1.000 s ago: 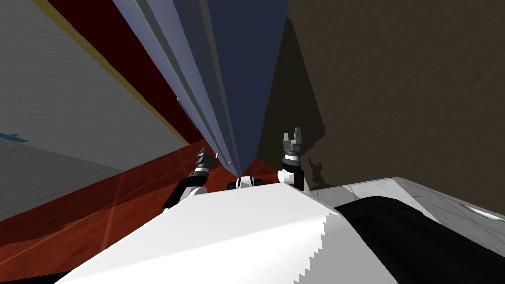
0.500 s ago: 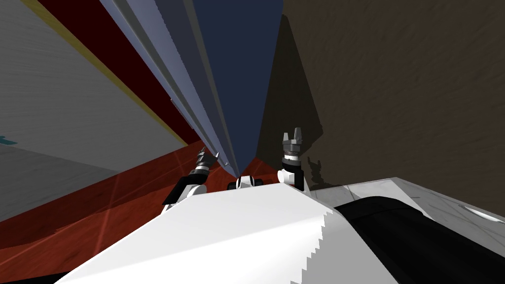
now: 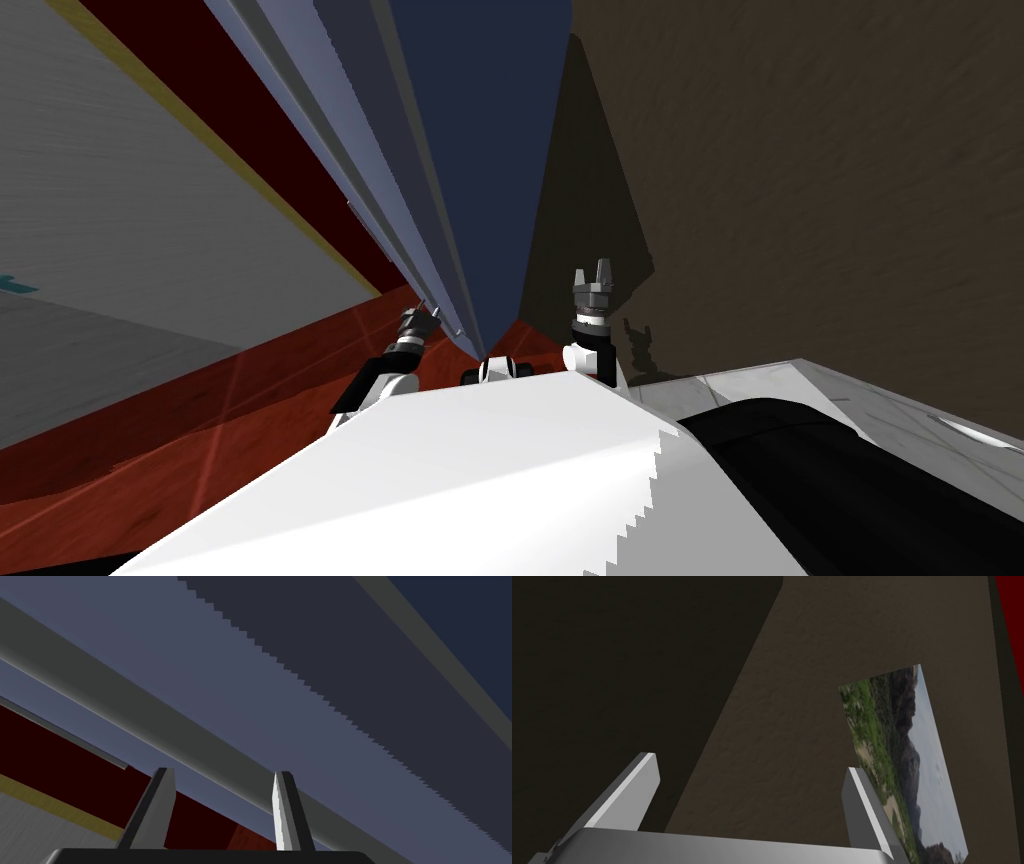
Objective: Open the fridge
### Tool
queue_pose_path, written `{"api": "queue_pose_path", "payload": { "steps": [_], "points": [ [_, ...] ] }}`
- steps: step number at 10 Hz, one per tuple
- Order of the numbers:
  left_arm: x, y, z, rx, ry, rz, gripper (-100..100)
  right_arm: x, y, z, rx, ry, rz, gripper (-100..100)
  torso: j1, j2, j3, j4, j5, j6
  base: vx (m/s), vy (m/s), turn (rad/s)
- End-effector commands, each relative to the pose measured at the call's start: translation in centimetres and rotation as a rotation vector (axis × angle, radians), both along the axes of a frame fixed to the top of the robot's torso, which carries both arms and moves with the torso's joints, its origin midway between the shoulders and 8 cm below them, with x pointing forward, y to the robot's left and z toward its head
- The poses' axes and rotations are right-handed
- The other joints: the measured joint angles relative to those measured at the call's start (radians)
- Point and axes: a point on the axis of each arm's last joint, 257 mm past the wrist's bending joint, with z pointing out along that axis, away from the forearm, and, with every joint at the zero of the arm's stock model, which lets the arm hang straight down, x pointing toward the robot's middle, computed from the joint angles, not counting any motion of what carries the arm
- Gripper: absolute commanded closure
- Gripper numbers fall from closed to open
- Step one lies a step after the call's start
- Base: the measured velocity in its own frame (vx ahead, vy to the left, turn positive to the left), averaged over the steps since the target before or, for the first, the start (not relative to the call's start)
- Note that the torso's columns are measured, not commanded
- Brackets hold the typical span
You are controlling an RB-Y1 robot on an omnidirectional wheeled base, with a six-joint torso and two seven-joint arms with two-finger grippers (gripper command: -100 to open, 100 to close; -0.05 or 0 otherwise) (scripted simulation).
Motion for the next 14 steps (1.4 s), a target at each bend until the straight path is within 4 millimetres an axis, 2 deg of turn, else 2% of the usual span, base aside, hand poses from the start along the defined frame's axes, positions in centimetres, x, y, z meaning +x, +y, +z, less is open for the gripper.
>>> {"api": "queue_pose_path", "payload": {
  "steps": [1,2,3,10,12,14],
  "points": [
    [-1.2,-0.5,0.1,0.001,-0.007,-0.002,100,0.0,0.0,0.0,0.000,0.000,0.000,0,-0.001,0.001,0.000,0.000,0.000,0.000,0.005,0.024,0.018],
    [-0.9,-0.3,0.1,0.002,-0.005,-0.002,100,0.0,0.0,0.0,0.000,0.000,0.000,0,-0.002,0.001,0.001,0.000,0.000,0.000,0.002,0.011,0.005],
    [-0.7,-0.7,-0.8,-0.027,0.002,-0.003,-100,0.0,0.0,0.0,0.000,0.000,0.000,0,-0.003,0.002,0.001,0.000,0.000,0.000,0.003,0.021,-0.041],
    [0.1,-2.4,-4.9,-0.139,0.050,-0.015,-100,0.0,0.0,0.0,0.000,0.000,0.000,0,-0.002,0.002,0.001,0.000,0.000,0.000,0.003,0.037,-0.035],
    [0.1,-2.4,-4.8,-0.145,0.049,-0.012,-100,0.0,0.0,0.0,0.000,0.000,0.000,0,-0.003,0.002,0.002,0.000,0.000,0.000,0.001,0.018,-0.011],
    [1.6,-1.8,-4.7,-0.147,0.049,-0.009,-100,0.0,0.0,0.0,0.000,0.000,0.000,0,-0.003,0.002,0.001,0.000,0.000,0.000,0.000,-0.007,-0.008]
  ]
}}
